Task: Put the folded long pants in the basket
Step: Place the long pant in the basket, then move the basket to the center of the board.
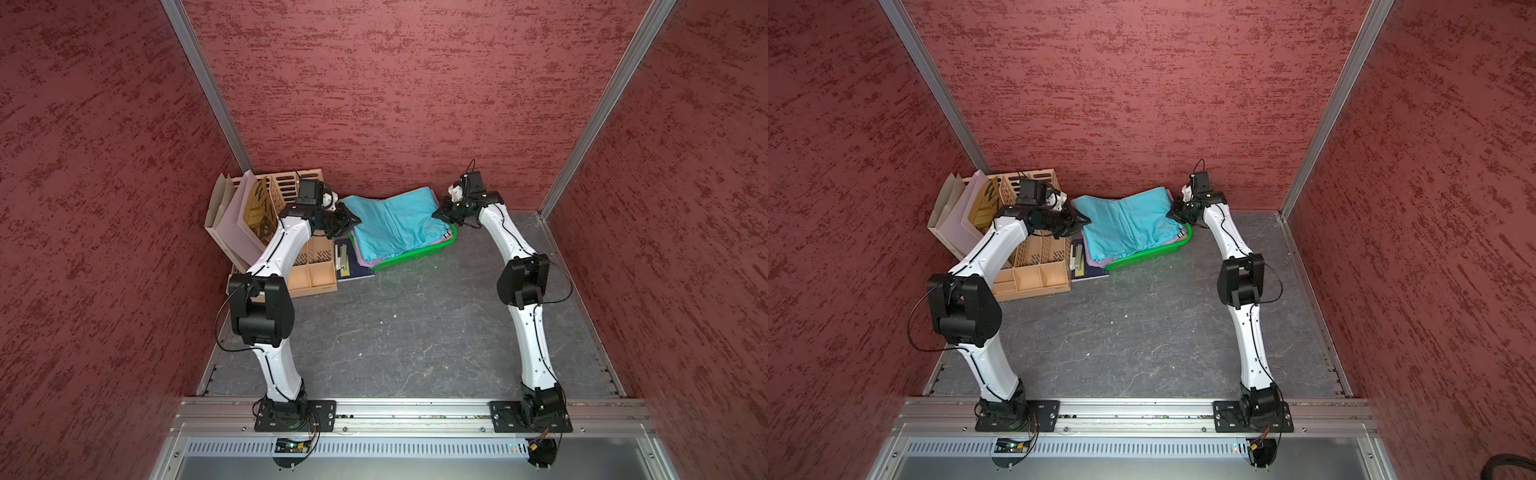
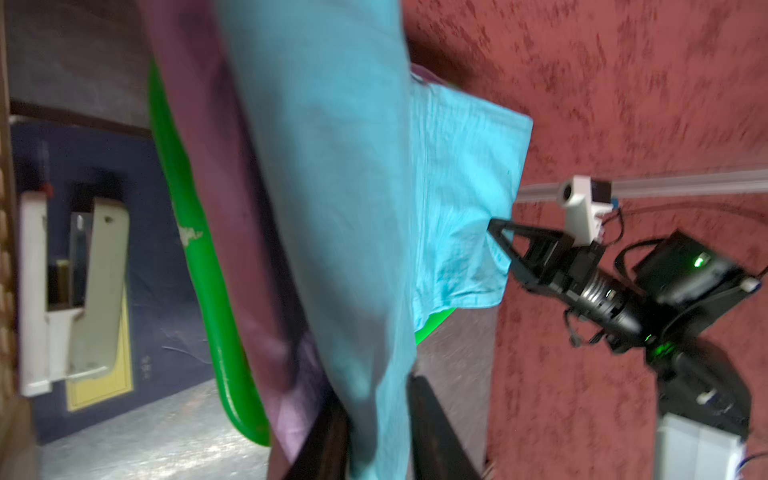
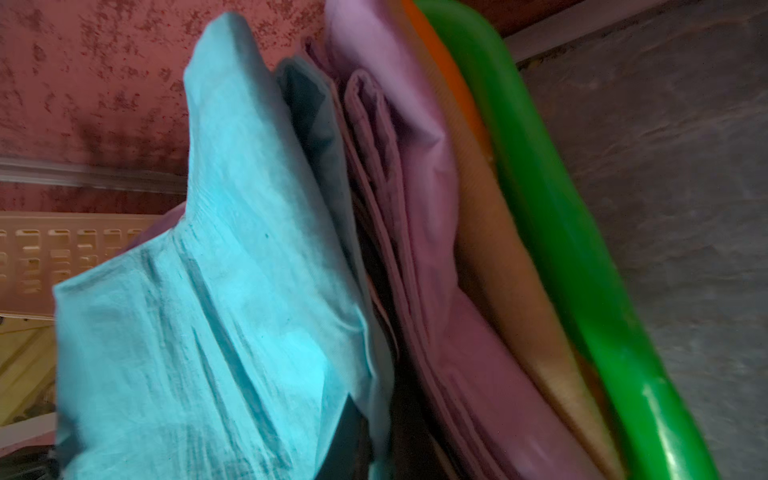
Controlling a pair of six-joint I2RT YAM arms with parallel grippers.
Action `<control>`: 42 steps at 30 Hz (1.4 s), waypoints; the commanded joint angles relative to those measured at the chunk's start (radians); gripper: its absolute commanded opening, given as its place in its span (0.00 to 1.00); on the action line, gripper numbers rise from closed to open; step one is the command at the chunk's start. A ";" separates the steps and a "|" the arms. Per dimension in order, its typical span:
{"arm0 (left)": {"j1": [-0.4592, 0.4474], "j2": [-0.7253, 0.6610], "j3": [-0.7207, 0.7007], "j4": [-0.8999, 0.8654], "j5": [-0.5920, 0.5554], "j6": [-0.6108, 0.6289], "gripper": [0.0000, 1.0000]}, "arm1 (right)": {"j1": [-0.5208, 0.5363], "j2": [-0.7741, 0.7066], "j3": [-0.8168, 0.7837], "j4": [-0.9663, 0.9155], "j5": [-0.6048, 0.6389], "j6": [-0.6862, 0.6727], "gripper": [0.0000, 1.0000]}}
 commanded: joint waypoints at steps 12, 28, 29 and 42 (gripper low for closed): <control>0.027 -0.355 -0.155 -0.022 -0.018 0.059 0.81 | -0.046 -0.359 -0.294 0.073 0.086 -0.106 0.58; 0.041 -0.969 -0.809 -0.134 0.004 0.066 0.78 | -0.045 -0.633 -1.031 0.479 0.028 0.169 0.57; 0.041 -0.994 -0.838 -0.133 0.010 0.056 0.78 | -0.037 -0.621 -1.039 0.508 0.016 0.195 0.57; 0.041 -1.056 -0.965 -0.118 0.024 0.034 0.78 | -0.002 -0.459 -1.015 0.649 -0.009 0.385 0.43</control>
